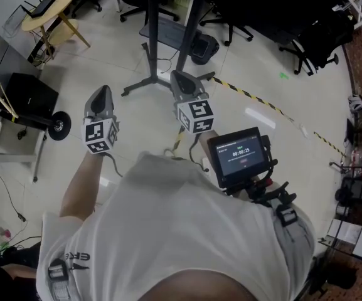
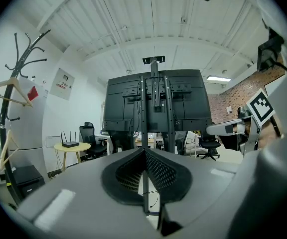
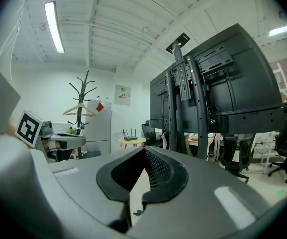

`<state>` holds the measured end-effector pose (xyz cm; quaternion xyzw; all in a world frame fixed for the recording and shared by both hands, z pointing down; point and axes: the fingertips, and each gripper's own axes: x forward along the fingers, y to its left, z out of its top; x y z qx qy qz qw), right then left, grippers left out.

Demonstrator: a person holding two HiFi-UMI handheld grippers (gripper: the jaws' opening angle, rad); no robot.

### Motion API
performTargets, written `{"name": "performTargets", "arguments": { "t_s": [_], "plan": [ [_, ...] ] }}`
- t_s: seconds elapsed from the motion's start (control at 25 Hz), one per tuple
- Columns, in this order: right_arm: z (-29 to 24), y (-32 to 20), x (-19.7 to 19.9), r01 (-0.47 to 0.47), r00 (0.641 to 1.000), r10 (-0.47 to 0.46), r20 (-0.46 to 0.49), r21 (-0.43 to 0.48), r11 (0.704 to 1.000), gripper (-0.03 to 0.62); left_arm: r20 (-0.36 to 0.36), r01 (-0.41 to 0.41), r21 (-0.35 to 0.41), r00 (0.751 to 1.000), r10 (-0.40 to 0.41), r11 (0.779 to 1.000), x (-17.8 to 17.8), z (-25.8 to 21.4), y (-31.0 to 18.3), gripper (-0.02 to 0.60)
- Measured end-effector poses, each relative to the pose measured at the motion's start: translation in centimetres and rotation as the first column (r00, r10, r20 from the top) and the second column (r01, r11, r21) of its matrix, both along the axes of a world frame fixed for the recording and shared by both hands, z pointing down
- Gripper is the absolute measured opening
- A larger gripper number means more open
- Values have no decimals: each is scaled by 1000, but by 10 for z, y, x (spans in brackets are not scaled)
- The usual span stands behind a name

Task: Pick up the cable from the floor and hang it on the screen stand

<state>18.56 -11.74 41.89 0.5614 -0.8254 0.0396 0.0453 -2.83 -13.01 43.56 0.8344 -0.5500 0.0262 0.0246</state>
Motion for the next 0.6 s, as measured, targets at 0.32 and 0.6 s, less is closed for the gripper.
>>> {"name": "performTargets", "arguments": {
  "t_s": [0.32,0.6],
  "plan": [
    [-1,-1,-1,-1,1000,1,-5,-4,1000,12,-3,4,1,1000,-4,1000,0,-2,1,3],
    [-4,-3,-2,9,1000,-9,-15,6,1000,12,1,5,-1,1000,-5,1000,-2,0,2,3]
  ]
}}
